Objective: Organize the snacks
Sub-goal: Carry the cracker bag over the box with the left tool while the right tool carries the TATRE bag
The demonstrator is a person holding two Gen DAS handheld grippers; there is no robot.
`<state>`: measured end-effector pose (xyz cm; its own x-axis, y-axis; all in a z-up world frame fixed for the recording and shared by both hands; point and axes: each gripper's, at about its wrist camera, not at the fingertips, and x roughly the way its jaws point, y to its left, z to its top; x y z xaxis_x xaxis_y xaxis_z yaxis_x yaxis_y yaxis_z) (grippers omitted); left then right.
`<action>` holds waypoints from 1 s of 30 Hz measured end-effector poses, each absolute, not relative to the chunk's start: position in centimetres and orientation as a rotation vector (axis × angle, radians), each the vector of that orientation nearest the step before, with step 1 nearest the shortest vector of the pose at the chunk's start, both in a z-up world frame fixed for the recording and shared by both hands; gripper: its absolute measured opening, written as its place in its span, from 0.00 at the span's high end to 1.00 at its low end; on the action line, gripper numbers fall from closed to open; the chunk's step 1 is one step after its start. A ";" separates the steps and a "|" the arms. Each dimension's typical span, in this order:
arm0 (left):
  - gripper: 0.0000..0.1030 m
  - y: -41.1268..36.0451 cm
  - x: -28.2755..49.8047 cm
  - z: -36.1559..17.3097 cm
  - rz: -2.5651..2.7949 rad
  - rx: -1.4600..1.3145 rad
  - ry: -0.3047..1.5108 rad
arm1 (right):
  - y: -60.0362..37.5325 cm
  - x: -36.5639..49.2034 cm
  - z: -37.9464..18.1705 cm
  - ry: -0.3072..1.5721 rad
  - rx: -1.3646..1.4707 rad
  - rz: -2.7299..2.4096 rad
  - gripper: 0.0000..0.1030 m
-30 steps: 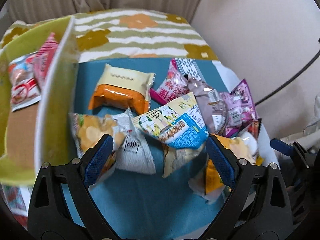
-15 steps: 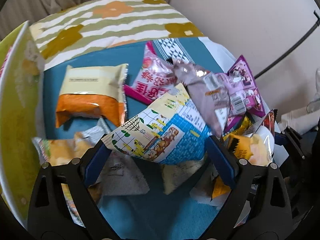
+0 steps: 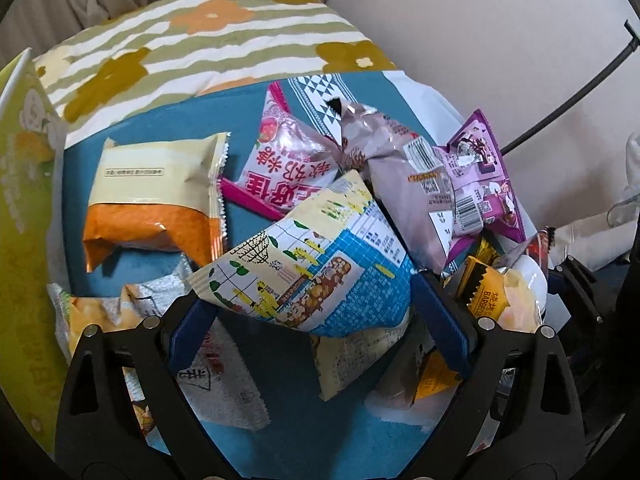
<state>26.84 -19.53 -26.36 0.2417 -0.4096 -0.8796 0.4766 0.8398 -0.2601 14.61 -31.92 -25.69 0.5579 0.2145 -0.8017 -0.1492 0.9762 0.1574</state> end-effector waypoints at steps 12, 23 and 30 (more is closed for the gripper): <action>0.08 -21.0 27.4 -28.0 -0.660 0.030 1.199 | -32.8 15.3 -26.3 0.970 0.107 0.195 0.06; 0.40 -21.3 27.0 -28.0 -0.678 0.122 1.172 | -33.5 15.5 -26.4 0.971 0.130 0.196 0.13; 0.43 -21.2 26.7 -27.4 -0.670 0.132 1.167 | -33.4 15.7 -26.2 0.960 0.128 0.204 0.23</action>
